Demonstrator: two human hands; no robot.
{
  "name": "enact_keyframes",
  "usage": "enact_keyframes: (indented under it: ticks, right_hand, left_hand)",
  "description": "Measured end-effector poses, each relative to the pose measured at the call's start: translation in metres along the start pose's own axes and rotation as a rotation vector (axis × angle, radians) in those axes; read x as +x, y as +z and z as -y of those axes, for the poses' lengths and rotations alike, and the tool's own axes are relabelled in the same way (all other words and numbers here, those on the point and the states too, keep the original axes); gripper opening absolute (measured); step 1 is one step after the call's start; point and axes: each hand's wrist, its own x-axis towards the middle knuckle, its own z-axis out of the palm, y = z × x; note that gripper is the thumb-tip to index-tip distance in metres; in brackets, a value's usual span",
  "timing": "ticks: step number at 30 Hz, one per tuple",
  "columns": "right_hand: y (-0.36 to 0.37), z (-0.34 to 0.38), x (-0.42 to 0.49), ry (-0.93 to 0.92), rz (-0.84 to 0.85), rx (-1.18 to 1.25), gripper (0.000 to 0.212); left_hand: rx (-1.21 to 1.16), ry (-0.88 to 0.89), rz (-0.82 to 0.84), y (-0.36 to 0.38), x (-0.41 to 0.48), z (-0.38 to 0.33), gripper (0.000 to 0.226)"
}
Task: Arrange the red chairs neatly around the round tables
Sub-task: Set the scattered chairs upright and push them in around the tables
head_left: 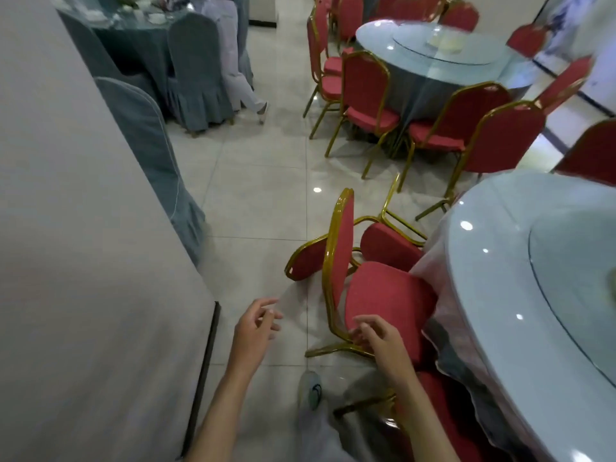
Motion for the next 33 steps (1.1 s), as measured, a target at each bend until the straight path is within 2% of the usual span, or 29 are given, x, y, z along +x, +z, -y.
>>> enact_keyframes:
  ticks: [3,7,11,16,21,27,33]
  right_hand:
    - [0.009,0.017,0.053,0.004,0.023,0.054,0.021]
    - [0.011,0.070,0.126,-0.021,0.058,0.082,0.021]
    - [0.013,0.133,0.191,-0.148,0.093,0.121,0.020]
    - [0.034,0.175,0.254,-0.198,0.103,0.148,0.022]
    - [0.074,0.186,0.309,-0.148,0.051,0.155,0.021]
    - [0.115,0.192,0.373,-0.039,-0.023,0.104,0.020]
    - [0.151,0.218,0.440,0.042,-0.057,0.065,0.017]
  left_hand:
    - [0.025,-0.021,-0.021,0.000,0.049,-0.012,0.022]
    - [0.063,-0.014,-0.042,0.004,0.124,-0.064,0.021]
    - [0.058,0.042,-0.046,0.012,0.183,-0.104,0.021]
    - [0.113,0.032,0.007,0.006,0.230,-0.119,0.022]
    - [0.059,-0.043,-0.037,-0.005,0.295,-0.116,0.022]
    - [0.070,-0.056,0.078,-0.019,0.392,-0.117,0.022]
    - [0.075,-0.029,0.134,-0.048,0.497,-0.147,0.024]
